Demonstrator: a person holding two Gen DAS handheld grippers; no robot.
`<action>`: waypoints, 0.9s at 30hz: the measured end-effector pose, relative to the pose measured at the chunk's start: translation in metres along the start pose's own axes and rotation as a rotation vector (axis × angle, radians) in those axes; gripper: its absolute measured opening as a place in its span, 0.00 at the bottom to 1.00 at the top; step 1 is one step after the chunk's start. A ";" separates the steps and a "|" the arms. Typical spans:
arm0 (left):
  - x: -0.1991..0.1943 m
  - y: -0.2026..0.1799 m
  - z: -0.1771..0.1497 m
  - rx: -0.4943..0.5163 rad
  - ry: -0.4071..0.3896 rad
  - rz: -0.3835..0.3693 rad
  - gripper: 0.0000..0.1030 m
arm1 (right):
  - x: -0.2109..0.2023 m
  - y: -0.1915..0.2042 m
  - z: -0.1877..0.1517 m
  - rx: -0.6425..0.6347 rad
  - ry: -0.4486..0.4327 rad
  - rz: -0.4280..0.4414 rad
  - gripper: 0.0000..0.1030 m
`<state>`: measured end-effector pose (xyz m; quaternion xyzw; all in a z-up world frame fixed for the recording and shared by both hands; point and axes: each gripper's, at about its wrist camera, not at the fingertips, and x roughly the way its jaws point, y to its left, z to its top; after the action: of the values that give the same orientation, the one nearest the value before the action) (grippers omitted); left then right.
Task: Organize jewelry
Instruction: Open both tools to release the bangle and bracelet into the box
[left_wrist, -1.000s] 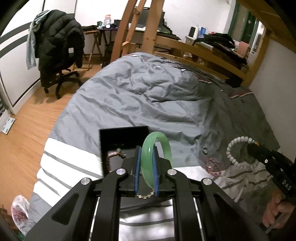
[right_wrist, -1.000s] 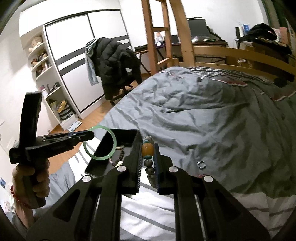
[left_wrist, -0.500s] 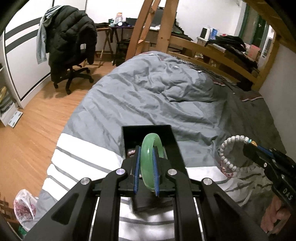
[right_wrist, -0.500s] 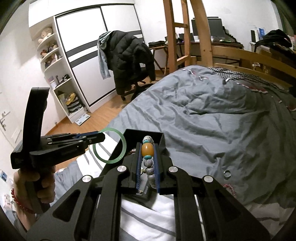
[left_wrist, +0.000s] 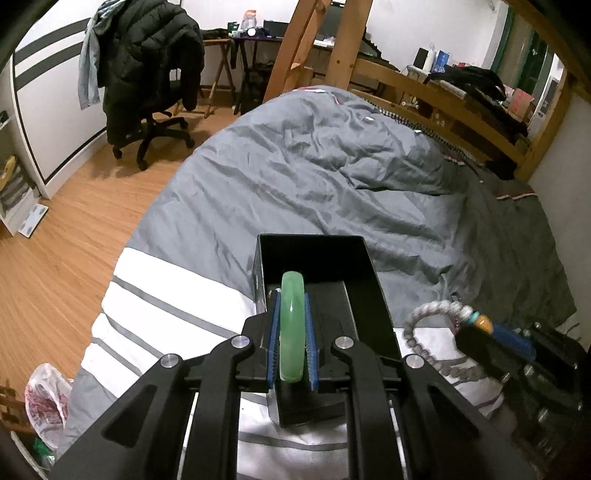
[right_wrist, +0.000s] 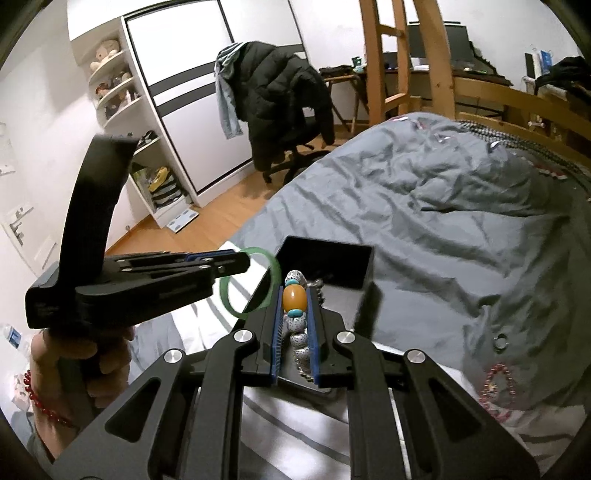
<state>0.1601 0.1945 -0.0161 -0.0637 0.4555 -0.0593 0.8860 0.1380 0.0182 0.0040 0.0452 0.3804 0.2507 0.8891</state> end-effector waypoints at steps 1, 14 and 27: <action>0.001 0.000 0.000 -0.001 0.003 -0.001 0.12 | 0.003 0.001 -0.001 0.001 0.005 0.003 0.13; 0.008 -0.001 -0.003 -0.009 0.021 0.001 0.12 | 0.036 0.003 -0.022 0.005 0.088 -0.003 0.13; -0.004 0.003 -0.001 -0.056 -0.049 -0.015 0.64 | 0.015 -0.002 -0.020 -0.025 0.019 -0.022 0.79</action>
<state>0.1577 0.1984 -0.0140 -0.0931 0.4348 -0.0516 0.8942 0.1341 0.0216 -0.0205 0.0278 0.3862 0.2462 0.8885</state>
